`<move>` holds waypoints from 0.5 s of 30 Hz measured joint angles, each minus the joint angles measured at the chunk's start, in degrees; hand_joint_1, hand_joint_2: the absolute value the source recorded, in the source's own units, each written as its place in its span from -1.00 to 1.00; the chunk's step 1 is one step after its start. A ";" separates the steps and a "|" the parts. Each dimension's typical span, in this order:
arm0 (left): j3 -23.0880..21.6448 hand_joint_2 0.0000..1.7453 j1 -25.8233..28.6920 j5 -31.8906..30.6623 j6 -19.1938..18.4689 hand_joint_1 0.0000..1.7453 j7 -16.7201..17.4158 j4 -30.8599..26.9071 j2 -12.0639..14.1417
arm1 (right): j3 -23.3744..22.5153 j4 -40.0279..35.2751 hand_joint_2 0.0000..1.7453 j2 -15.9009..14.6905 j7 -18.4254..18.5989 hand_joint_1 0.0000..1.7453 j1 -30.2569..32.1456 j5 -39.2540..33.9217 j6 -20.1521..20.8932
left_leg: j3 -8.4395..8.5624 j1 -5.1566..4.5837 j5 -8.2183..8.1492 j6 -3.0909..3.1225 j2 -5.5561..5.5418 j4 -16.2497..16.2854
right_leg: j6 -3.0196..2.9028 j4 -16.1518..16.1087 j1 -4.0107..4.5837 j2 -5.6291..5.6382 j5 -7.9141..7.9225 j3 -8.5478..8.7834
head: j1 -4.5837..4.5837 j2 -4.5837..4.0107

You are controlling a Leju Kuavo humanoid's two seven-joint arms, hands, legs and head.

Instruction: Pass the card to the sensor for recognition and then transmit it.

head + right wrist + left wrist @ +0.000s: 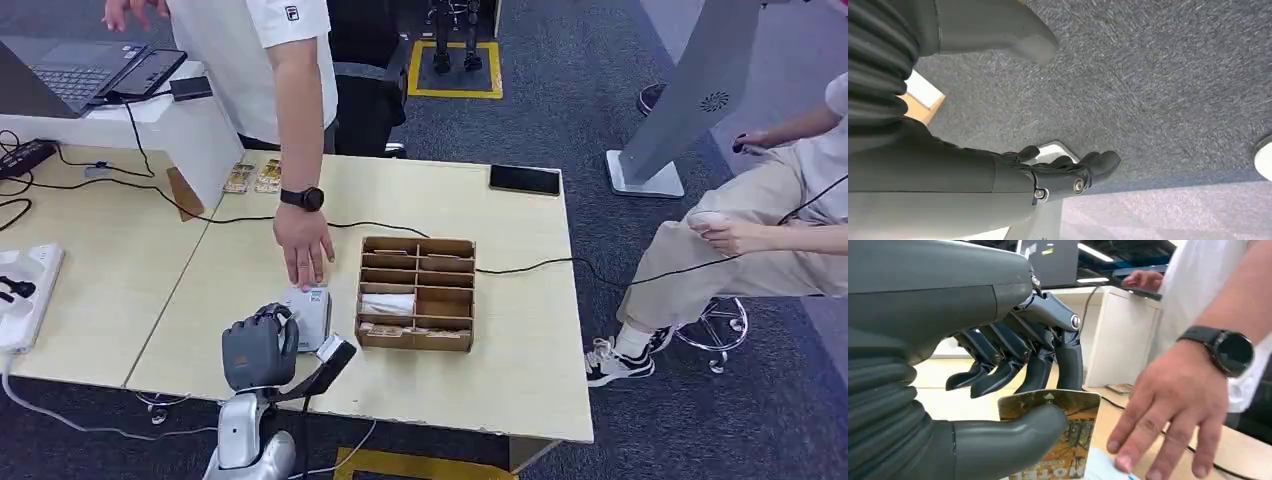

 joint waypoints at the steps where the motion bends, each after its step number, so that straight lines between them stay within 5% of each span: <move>1: -0.37 1.00 -0.09 0.22 0.00 1.00 0.15 0.31 0.22 | 0.11 -0.18 1.00 0.00 0.00 -1.00 0.04 -0.02 0.11 | 0.00 0.00 0.00 0.00 0.00 0.00 | 0.00 0.00 0.00 0.00 0.00 0.00 | 0.00 0.00; 15: -4.76 1.00 -0.67 1.97 0.02 1.00 2.84 6.62 2.86 | 3.54 -2.49 1.00 0.13 1.73 -1.00 1.32 -2.69 1.20 | 0.03 0.00 0.00 0.00 0.00 0.00 | 0.00 0.00 0.00 0.00 0.00 0.03 | -0.02 0.00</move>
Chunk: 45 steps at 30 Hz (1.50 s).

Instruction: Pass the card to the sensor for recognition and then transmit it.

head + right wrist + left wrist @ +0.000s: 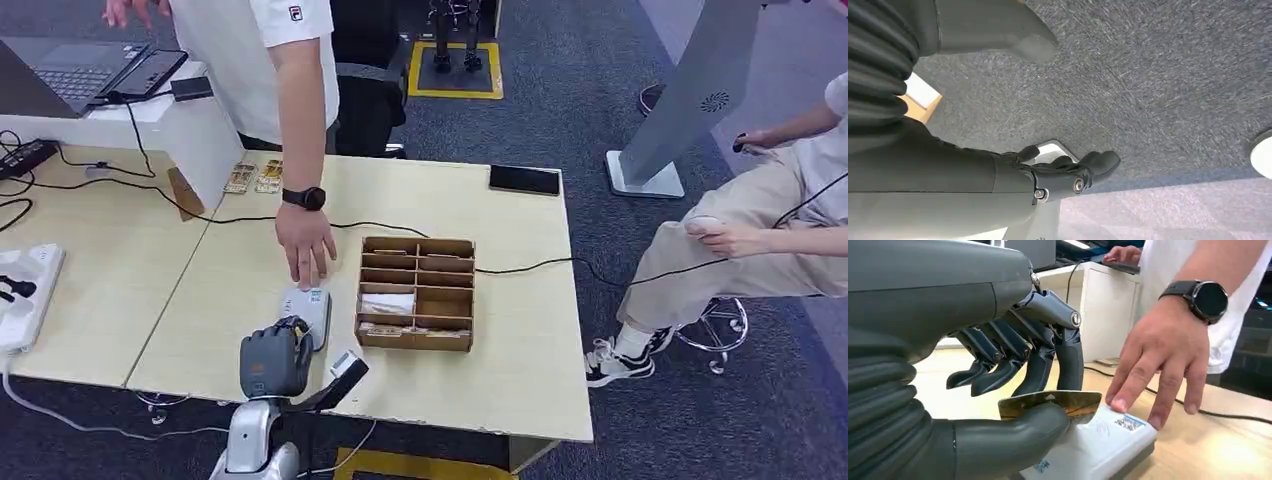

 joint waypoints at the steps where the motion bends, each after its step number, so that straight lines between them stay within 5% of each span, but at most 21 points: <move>1: -0.32 1.00 -0.01 0.00 0.00 1.00 0.00 0.37 0.13 | 0.09 -0.13 1.00 0.02 0.02 -1.00 0.00 0.13 0.00 | 0.00 0.00 0.00 0.00 0.00 0.00 | 0.00 0.00 0.00 0.00 0.00 0.00 | 0.02 0.00; 16: -3.47 1.00 -0.58 3.61 0.17 1.00 2.64 2.51 1.84 | 0.31 -0.59 1.00 0.11 -0.09 -1.00 0.05 1.90 0.02 | 0.00 0.00 0.00 0.00 0.00 0.00 | 0.00 0.00 0.00 0.00 0.00 0.01 | 0.02 0.00; 29: -3.50 1.00 -0.64 20.46 -1.31 1.00 -4.00 -9.50 1.86 | -0.31 -0.98 1.00 0.89 -0.46 -1.00 -0.04 3.32 -0.09 | -0.01 0.01 0.01 0.00 -0.01 0.00 | 0.00 0.01 0.01 0.00 0.00 0.00 | 0.02 0.00; 35: -3.76 1.00 -4.50 21.14 -3.54 1.00 -3.23 -13.99 2.43 | -0.31 -0.09 1.00 0.98 -1.90 -1.00 -0.34 4.50 -0.57 | -0.01 0.01 0.02 0.01 -0.02 0.00 | -0.01 0.01 0.01 -0.01 0.01 0.00 | 0.02 0.00; 45: -3.78 1.00 -12.92 25.79 -6.03 1.00 -1.81 -12.48 3.54 | -0.31 2.91 1.00 0.59 -2.69 -1.00 -0.77 4.92 -2.34 | -0.01 0.02 0.02 0.01 -0.01 0.00 | -0.01 0.02 0.02 0.00 0.01 -0.01 | 0.02 0.00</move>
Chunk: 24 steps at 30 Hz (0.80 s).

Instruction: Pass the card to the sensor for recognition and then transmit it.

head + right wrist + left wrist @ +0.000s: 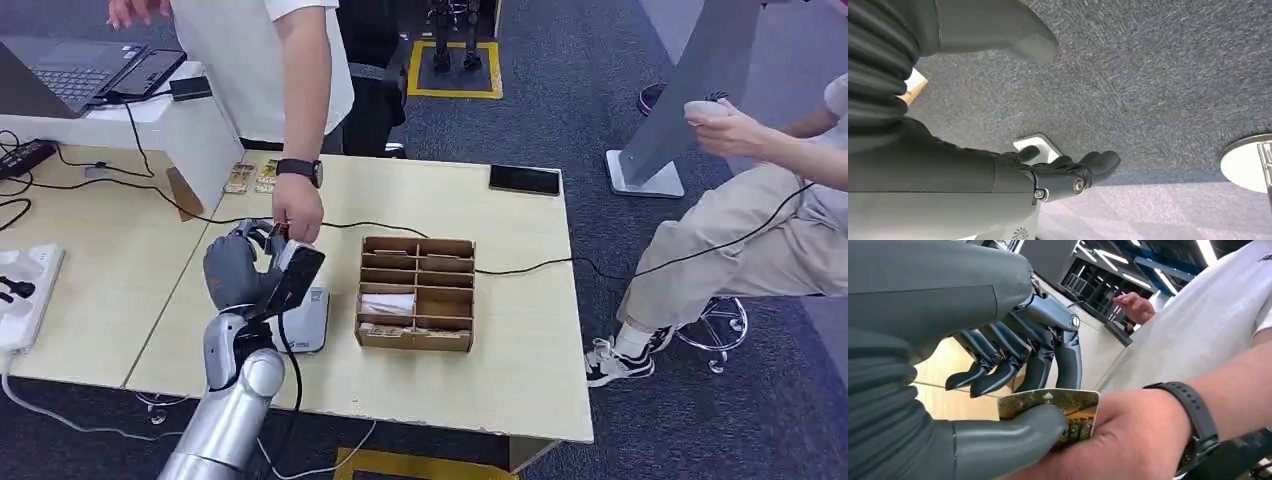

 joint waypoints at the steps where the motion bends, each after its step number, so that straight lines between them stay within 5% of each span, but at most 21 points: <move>1: 0.00 1.00 -0.79 0.94 -0.20 1.00 0.04 0.48 0.07 | 0.00 0.22 1.00 -0.07 -0.15 -1.00 0.00 0.00 0.00 | 0.00 0.00 0.00 0.00 -0.01 0.00 | 0.00 0.00 0.00 -0.01 0.00 0.00 | 0.00 0.00; 5: 0.00 1.00 -3.34 6.52 -0.48 1.00 -1.95 2.27 0.17 | 0.00 1.29 1.00 -0.28 -0.44 -1.00 -0.06 -0.11 -0.37 | -0.01 0.00 0.00 0.00 0.00 0.00 | 0.00 0.00 0.00 0.01 0.00 0.00 | 0.00 0.00; 6: 0.00 1.00 -3.89 8.10 -0.48 -0.74 -2.60 2.64 0.15 | 0.00 1.57 1.00 -0.37 -0.48 -1.00 -0.09 -0.20 -0.59 | -0.01 0.00 0.00 0.00 0.01 0.00 | 0.00 0.00 0.00 0.01 0.00 0.00 | 0.00 0.00; 7: 0.00 1.00 -4.36 9.05 -0.46 -0.74 -3.00 2.99 0.15 | 0.00 1.85 1.00 -0.44 -0.48 -1.00 -0.09 -0.20 -0.74 | -0.01 -0.01 0.00 0.00 0.01 0.00 | 0.00 0.00 0.00 0.01 0.00 0.00 | 0.00 0.00; 8: 0.00 1.00 -4.78 9.79 -0.22 -1.00 -3.48 3.30 0.13 | 0.00 2.10 1.00 -0.52 -0.53 -1.00 -0.09 -0.20 -0.85 | -0.01 -0.01 0.00 0.00 0.01 0.00 | 0.00 0.00 0.00 0.01 0.00 0.00 | 0.00 0.00; 17: 0.00 1.00 -4.66 18.45 1.20 -1.00 -9.97 2.95 -0.28 | 0.11 2.60 1.00 -0.57 -1.25 -1.00 -0.08 -0.83 -0.96 | -0.02 -0.01 -0.01 0.00 0.01 0.00 | 0.00 0.00 0.00 0.02 0.00 -0.01 | 0.00 0.00; 24: -1.76 1.00 0.28 24.02 -2.06 -1.00 -16.24 -4.47 0.28 | 0.11 1.40 1.00 -0.11 -1.53 -1.00 0.15 -1.33 -0.55 | 0.00 -0.01 -0.02 -0.01 0.06 0.00 | 0.00 0.00 0.00 0.12 -0.01 -0.01 | -0.02 0.00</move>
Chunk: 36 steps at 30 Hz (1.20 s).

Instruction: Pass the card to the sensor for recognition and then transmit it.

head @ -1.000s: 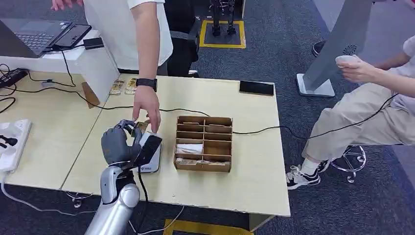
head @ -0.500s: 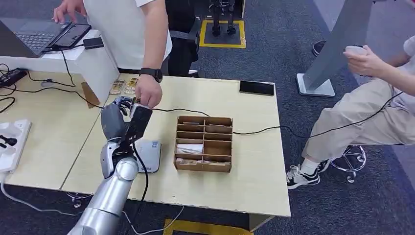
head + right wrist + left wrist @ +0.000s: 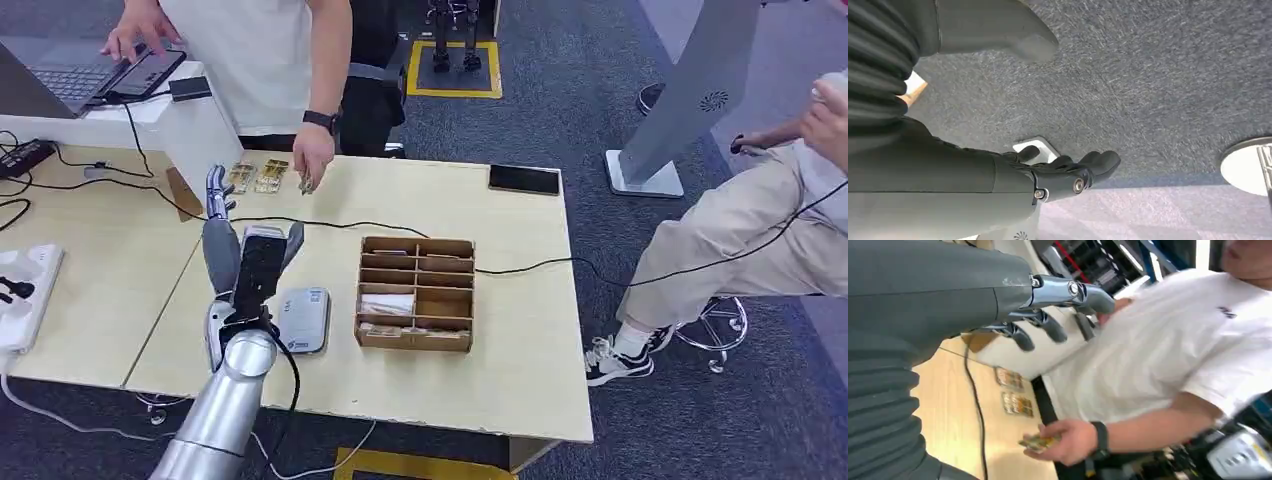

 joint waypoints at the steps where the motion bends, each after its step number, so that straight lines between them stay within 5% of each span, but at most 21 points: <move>1: -0.60 1.00 1.12 0.46 -1.31 -1.00 -1.00 -1.59 0.33 | -0.02 -0.28 1.00 0.11 -0.02 -1.00 0.12 -0.02 0.28 | -0.01 0.00 0.00 0.00 0.01 0.00 | 0.00 0.00 0.00 -0.01 0.00 -0.01 | 0.02 0.00; 5: -3.97 1.00 6.06 0.33 -5.37 -1.00 -4.70 -8.45 2.08 | -0.11 -1.62 1.00 0.39 -0.48 -1.00 0.42 -0.02 1.88 | -0.04 0.00 -0.01 0.00 0.00 0.00 | 0.01 0.00 -0.01 -0.02 -0.01 -0.04 | 0.00 0.00; 12: -7.13 1.00 13.72 4.05 -3.69 -1.00 -11.13 -18.14 3.24 | -0.87 -4.03 1.00 1.27 -1.03 -1.00 0.62 -0.42 2.69 | -0.06 0.00 -0.01 0.01 0.00 -0.01 | 0.01 -0.01 0.00 -0.03 -0.02 -0.06 | 0.02 0.00; 15: -7.22 1.00 17.17 9.32 -3.98 -1.00 -15.85 -21.42 3.35 | -1.40 -4.68 1.00 1.40 -1.05 -1.00 0.66 -0.83 2.45 | -0.06 0.00 -0.01 0.01 0.01 -0.01 | 0.01 -0.01 0.00 -0.02 -0.02 -0.06 | 0.02 0.00; 17: -7.22 1.00 19.91 16.99 -6.50 -1.00 -21.60 -24.75 3.21 | -1.94 -4.92 1.00 1.51 -1.18 -1.00 0.72 -1.29 2.04 | -0.06 0.00 -0.01 0.01 0.01 -0.01 | 0.00 -0.01 0.00 -0.02 -0.03 -0.07 | 0.02 0.00; 19: -7.22 1.00 22.56 21.73 -9.42 -1.00 -23.82 -27.56 3.02 | -2.16 -4.92 1.00 1.51 -1.18 -1.00 0.75 -2.21 1.22 | -0.06 0.00 -0.02 0.00 0.00 -0.01 | 0.00 -0.01 0.00 -0.02 -0.04 -0.08 | 0.00 0.00; 26: -7.22 1.00 29.58 28.83 -16.52 -1.00 -24.50 -35.04 0.53 | -3.21 -4.81 1.00 1.64 -0.75 -1.00 0.90 -5.57 -1.55 | -0.07 -0.01 -0.04 -0.01 -0.01 -0.02 | 0.04 -0.01 -0.01 -0.03 -0.09 -0.07 | 0.02 0.00; 36: -7.22 1.00 29.90 28.76 -16.56 -1.00 -24.50 -35.38 0.35 | -3.24 -4.79 1.00 1.66 -0.74 -1.00 0.92 -5.73 -1.62 | -0.07 0.00 -0.04 -0.01 -0.01 -0.02 | 0.04 -0.01 -0.01 -0.03 -0.09 -0.07 | 0.02 0.00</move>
